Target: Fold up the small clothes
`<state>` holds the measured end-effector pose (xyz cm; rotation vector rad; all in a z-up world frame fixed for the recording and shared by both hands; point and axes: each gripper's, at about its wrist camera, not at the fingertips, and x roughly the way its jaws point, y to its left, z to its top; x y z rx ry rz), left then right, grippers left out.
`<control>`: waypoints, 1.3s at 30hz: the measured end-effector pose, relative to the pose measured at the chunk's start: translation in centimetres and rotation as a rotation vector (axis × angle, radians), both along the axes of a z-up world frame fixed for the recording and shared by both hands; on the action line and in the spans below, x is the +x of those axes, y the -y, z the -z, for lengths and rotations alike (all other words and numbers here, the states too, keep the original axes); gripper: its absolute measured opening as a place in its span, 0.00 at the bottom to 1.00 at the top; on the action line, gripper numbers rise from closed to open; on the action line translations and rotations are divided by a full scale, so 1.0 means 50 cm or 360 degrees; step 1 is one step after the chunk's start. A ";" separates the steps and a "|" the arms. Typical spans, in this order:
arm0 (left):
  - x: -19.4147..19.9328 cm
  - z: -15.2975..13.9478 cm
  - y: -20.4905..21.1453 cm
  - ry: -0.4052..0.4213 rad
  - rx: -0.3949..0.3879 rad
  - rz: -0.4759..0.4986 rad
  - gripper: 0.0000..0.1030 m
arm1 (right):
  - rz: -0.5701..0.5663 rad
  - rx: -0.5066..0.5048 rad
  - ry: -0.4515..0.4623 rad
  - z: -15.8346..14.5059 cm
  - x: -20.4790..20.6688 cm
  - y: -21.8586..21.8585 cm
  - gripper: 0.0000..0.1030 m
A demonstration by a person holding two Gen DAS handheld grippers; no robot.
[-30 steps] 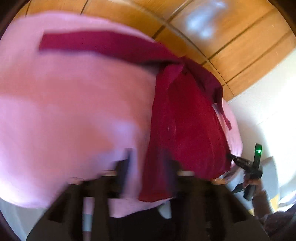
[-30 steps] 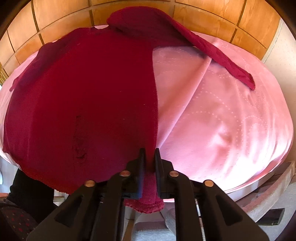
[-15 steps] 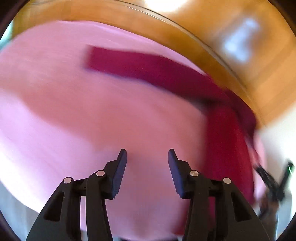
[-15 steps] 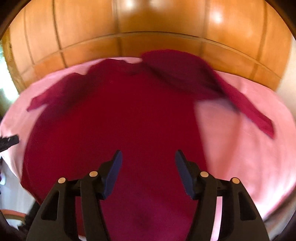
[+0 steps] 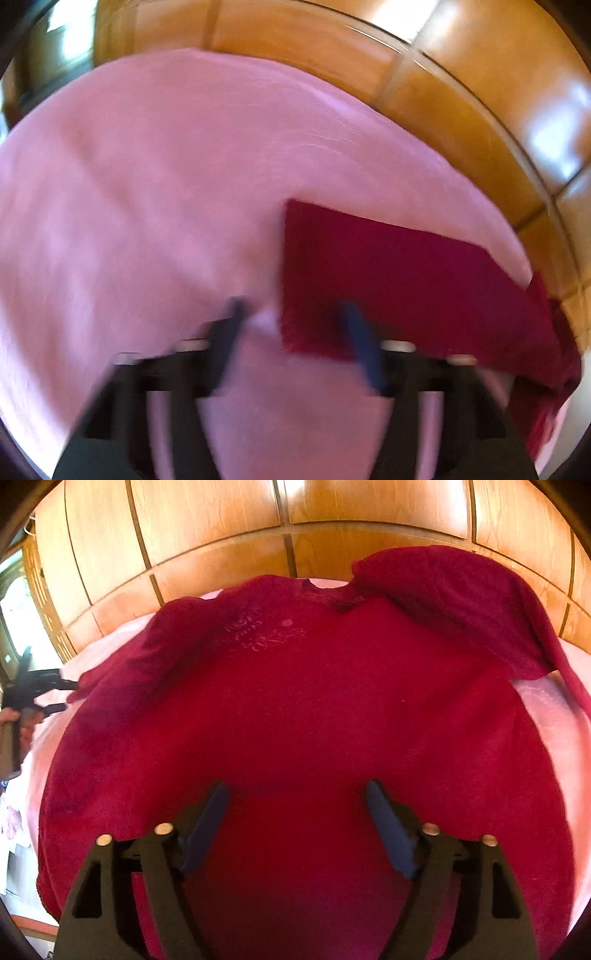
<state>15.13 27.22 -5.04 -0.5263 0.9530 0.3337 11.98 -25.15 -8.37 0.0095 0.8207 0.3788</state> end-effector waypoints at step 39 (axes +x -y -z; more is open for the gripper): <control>-0.271 0.001 0.405 0.0147 -0.0405 0.1023 0.28 | 0.0047 -0.0145 0.0072 -0.028 -0.018 0.038 0.98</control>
